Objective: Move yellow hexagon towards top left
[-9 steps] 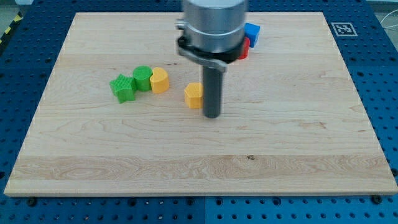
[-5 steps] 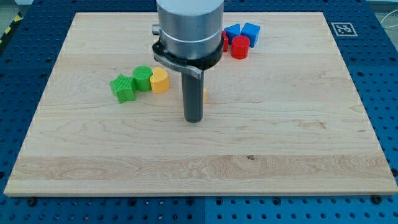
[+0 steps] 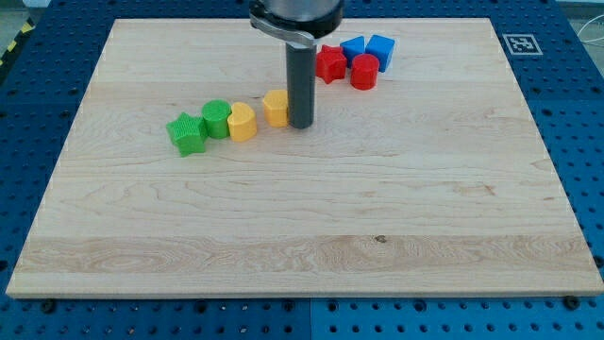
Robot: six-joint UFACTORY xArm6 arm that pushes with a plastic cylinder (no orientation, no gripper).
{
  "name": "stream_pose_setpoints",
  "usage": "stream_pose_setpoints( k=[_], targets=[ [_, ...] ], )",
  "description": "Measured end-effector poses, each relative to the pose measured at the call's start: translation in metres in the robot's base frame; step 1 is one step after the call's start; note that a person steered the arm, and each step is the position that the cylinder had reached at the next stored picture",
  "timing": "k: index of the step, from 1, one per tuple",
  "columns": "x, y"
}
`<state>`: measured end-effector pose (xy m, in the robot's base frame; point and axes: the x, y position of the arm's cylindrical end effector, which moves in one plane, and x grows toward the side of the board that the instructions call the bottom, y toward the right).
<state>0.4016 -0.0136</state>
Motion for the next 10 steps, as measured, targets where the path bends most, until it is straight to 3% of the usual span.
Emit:
stream_pose_setpoints(
  k=[2,6,10],
  targets=[
    [-0.007,-0.03],
    [-0.063,-0.128],
    [-0.127,-0.16]
  ],
)
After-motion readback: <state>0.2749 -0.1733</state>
